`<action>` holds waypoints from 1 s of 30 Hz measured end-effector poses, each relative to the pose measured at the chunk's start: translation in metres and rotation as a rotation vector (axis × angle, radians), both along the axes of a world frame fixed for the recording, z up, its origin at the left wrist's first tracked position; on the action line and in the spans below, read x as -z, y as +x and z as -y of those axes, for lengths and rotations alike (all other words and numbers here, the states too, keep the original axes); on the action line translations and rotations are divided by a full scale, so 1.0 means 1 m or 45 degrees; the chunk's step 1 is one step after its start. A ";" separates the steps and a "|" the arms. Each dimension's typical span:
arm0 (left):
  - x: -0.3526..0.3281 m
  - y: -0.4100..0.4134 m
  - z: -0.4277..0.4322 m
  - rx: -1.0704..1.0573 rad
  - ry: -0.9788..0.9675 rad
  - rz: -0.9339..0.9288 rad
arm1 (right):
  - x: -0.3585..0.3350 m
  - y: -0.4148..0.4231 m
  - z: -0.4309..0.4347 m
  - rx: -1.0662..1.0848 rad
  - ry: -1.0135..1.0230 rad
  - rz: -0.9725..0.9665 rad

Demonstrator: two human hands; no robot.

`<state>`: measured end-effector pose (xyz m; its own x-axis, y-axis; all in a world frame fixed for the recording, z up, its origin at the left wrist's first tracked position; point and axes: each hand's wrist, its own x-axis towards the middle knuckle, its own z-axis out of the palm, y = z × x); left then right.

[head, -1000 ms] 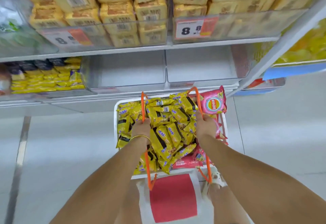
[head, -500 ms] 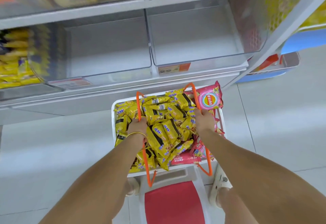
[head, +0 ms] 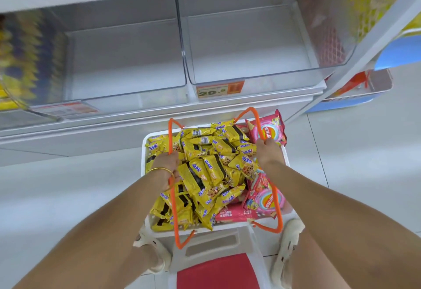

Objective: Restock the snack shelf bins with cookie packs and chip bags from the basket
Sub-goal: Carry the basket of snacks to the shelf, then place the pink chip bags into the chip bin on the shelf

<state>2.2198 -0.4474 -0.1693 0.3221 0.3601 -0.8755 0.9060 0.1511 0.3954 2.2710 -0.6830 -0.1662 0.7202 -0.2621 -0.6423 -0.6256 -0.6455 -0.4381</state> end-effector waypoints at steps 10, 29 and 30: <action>0.010 -0.002 -0.064 0.805 0.684 -0.254 | 0.027 0.027 -0.014 -0.563 -0.801 0.562; -0.014 0.046 -0.038 0.498 1.869 1.701 | 0.015 0.030 -0.142 -1.191 -0.058 1.978; -0.018 0.045 -0.035 0.525 1.869 1.676 | 0.012 0.030 -0.138 -1.139 -0.078 1.975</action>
<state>2.2649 -0.4120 -0.1511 0.6312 0.1954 0.7506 -0.0939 -0.9414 0.3240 2.3015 -0.5455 -0.1780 0.5174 0.5120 0.6857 0.8065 -0.5595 -0.1908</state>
